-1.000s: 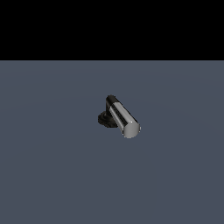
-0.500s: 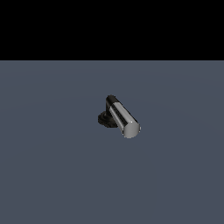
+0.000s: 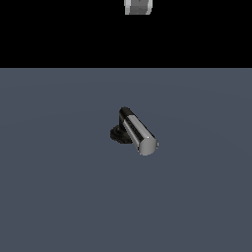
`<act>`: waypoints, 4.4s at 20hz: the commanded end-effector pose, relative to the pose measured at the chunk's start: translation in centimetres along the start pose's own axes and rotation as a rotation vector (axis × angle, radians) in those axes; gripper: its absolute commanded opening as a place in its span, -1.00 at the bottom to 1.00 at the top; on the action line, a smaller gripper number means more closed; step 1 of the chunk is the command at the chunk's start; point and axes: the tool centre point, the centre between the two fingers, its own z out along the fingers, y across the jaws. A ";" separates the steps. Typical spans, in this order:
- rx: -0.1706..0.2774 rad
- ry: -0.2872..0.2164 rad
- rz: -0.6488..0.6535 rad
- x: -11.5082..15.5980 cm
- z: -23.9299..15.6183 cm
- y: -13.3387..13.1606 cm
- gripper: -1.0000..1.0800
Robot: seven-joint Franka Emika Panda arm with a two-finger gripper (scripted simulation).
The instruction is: Turn on the faucet by rotating a designated handle.
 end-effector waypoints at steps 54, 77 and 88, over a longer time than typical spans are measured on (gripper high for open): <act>0.004 0.006 -0.260 9.0 25.9 2.3 -1.00; 0.004 0.006 -0.260 12.3 25.9 11.7 -1.00; 0.004 0.006 -0.261 13.9 25.9 16.0 -1.00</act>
